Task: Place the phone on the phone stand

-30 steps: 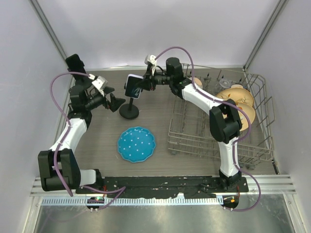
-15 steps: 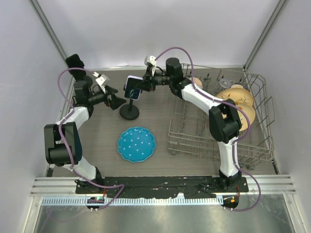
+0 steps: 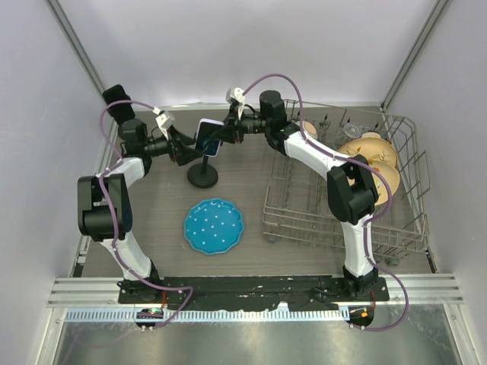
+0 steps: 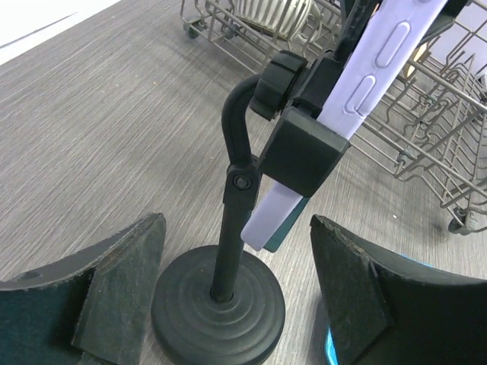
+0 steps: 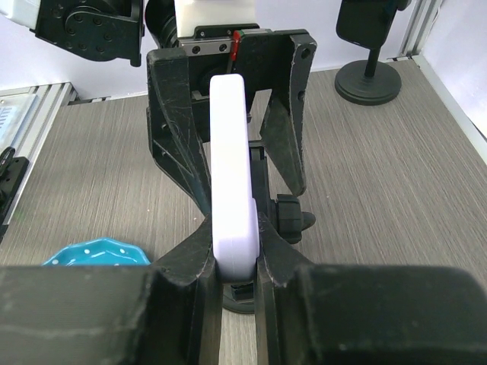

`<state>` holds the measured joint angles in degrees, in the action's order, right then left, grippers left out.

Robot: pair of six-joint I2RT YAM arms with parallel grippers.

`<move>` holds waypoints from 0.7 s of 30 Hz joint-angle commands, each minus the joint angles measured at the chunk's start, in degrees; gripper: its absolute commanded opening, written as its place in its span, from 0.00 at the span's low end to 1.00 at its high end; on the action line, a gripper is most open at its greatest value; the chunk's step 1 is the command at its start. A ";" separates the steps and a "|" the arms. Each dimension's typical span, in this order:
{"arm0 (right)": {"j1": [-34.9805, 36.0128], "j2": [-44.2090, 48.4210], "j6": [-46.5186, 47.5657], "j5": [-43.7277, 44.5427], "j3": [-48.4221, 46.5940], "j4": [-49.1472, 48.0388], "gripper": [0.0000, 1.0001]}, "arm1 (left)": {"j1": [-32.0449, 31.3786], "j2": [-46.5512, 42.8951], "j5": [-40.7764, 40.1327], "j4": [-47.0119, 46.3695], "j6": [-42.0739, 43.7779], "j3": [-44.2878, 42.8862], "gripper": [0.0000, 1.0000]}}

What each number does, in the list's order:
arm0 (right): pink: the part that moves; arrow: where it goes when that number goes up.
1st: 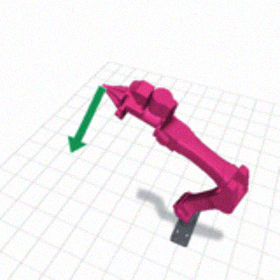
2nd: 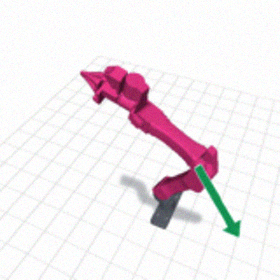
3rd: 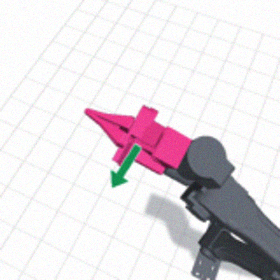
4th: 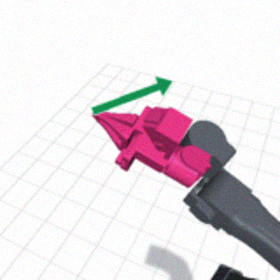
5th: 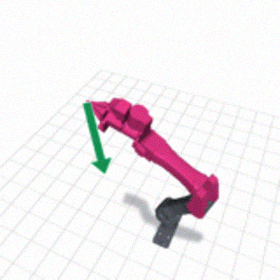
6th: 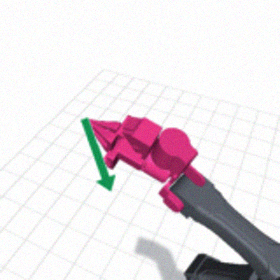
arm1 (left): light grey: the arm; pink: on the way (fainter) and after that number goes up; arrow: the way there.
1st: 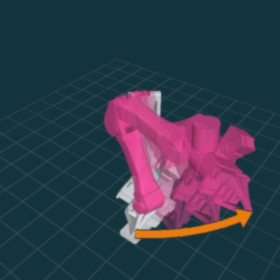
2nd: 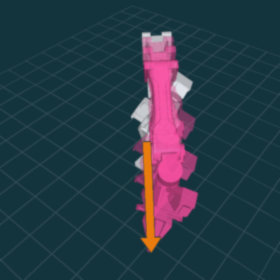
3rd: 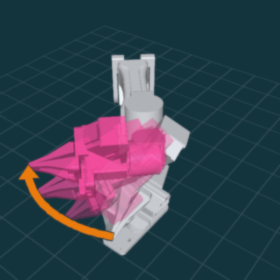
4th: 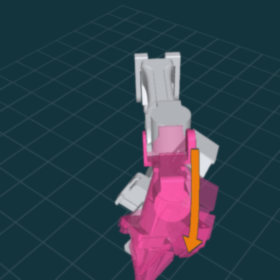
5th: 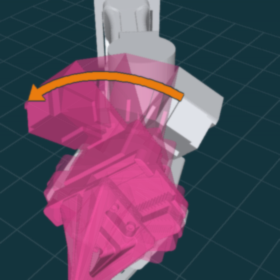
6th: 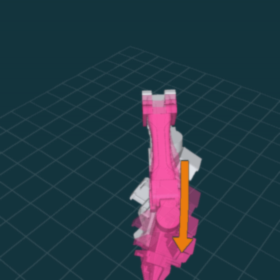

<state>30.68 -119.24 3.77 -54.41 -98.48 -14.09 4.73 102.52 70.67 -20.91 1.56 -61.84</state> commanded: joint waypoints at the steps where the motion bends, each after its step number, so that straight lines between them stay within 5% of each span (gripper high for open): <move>1: -0.36 0.33 -0.08 -0.17 -1.02 1.17 0.01 | -0.42 -0.22 2.98 -3.88 -1.12 -1.79 0.76; 4: -0.18 0.15 -0.08 -0.17 -1.10 1.17 0.01 | -0.77 -0.21 4.12 -5.02 -1.30 -1.00 0.61; 7: 0.09 0.32 0.36 0.10 -1.02 1.43 0.01 | -1.04 -0.39 4.47 -6.95 -3.23 0.32 0.30; 8: 0.17 0.67 0.45 0.27 -0.75 1.34 0.01 | -1.04 -0.48 4.56 -7.04 -3.32 0.58 0.09; 9: 0.17 0.94 0.54 0.79 -0.58 1.26 0.01 | -1.04 -0.74 3.43 -6.35 -2.97 0.85 0.00; 14: 0.70 1.82 0.63 4.65 0.13 0.82 0.01 | -1.83 -5.04 -3.51 13.59 10.38 -1.09 0.00; 18: 1.75 2.87 1.06 8.09 0.74 0.55 0.01 | -2.80 -8.56 -9.14 12.91 6.37 0.14 0.00; 19: 1.93 3.05 1.15 8.79 0.92 0.64 0.01 | -2.80 -9.35 -13.41 12.82 4.52 0.14 0.06; 21: 2.02 3.57 1.50 11.68 1.27 0.81 0.01 | -2.71 -11.89 -18.79 13.00 -3.18 0.41 0.37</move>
<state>31.59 -118.89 4.38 -51.62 -98.32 -14.04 2.70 96.73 64.79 -9.85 7.68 -61.34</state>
